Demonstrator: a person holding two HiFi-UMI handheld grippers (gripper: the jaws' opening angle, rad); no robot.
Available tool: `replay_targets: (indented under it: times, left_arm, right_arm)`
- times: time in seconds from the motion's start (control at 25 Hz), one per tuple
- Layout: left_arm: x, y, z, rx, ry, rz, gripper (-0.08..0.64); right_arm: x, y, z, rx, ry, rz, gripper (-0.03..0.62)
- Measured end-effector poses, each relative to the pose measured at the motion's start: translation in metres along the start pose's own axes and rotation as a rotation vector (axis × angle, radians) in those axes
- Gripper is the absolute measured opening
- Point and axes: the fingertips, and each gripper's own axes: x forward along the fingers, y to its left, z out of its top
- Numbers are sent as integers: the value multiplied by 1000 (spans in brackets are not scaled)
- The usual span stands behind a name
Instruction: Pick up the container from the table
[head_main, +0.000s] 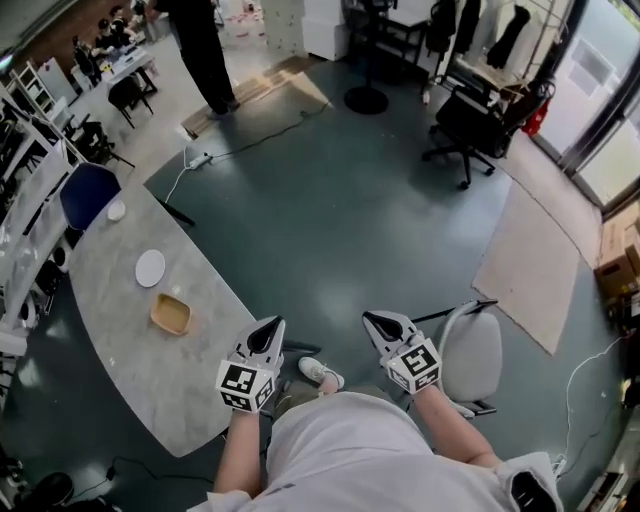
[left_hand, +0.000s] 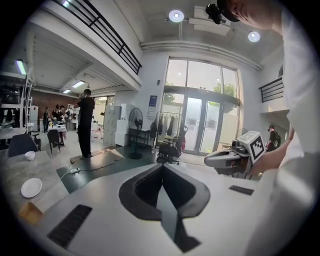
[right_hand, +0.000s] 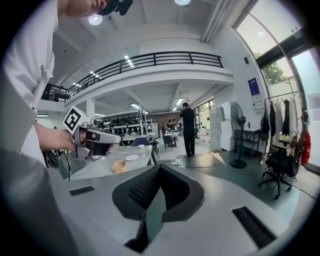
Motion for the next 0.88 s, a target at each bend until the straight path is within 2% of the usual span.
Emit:
replay_targets:
  times: [0.16,0.36,0.56,0.76,0.88]
  left_arm:
    - [-28,62,15,-34,-28,77,2]
    - [-72,133,0,-95,-45,215,2]
    - [-124,179,-18,-195,-51,406,2]
    - [-170,208,-37,-283,-71,580,2]
    - [-201,220,-48,-351,-82,716,2]
  right_arm:
    - [67,21,39,-46,20,89,9]
    - [153,58,66,-144,44,238,11]
    - [223,106,86,-232,98,453,11]
    - [279,161,94,-329,137,662,11]
    - [314,197,97,-387,172,803,11]
